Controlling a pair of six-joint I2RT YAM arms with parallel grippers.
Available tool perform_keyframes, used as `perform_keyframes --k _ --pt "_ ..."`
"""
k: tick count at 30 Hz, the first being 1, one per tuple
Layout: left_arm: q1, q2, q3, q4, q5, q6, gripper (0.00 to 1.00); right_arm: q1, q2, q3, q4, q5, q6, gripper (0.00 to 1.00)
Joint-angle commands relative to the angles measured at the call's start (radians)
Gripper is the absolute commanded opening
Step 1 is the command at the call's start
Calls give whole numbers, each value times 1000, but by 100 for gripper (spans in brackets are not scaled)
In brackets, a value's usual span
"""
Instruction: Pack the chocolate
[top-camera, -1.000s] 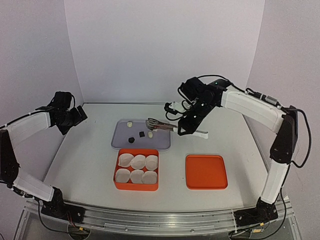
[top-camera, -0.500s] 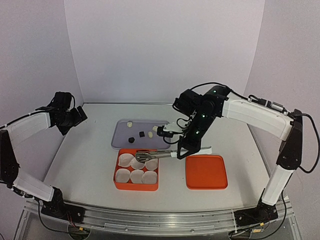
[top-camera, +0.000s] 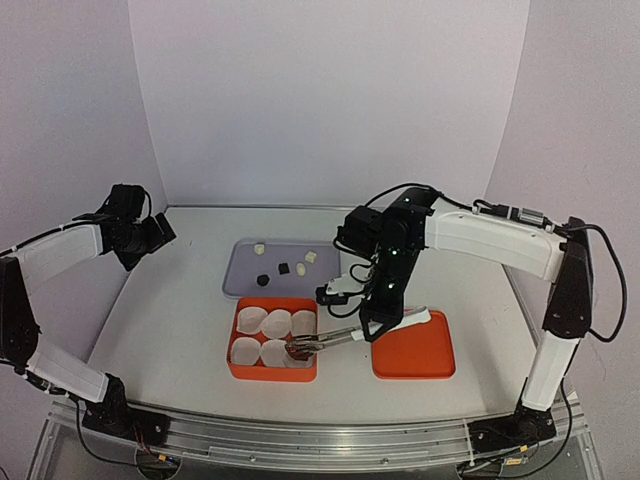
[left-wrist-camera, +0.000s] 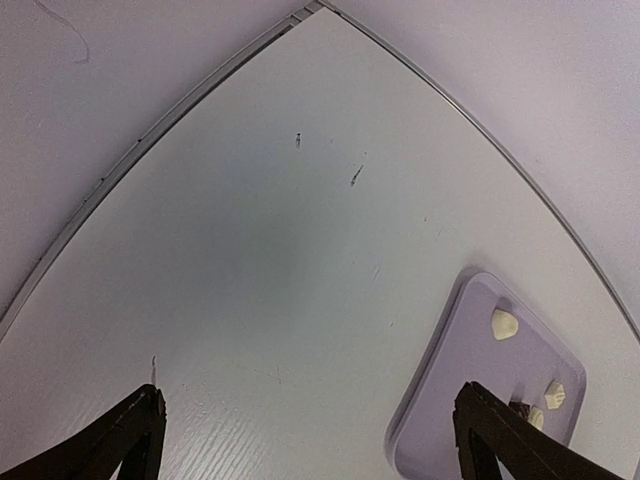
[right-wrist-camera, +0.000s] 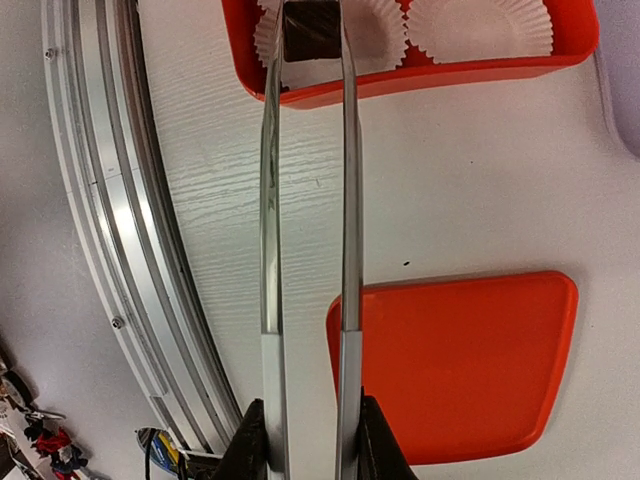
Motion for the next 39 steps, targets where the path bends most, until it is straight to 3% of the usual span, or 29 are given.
perform_keyframes --k 1,39 --pt "-2 -3 7 33 4 7 100 12 27 59 -23 5 -26 18" --pt "-1 -3 -12 35 -29 39 100 53 121 159 -18 152 -52 26"
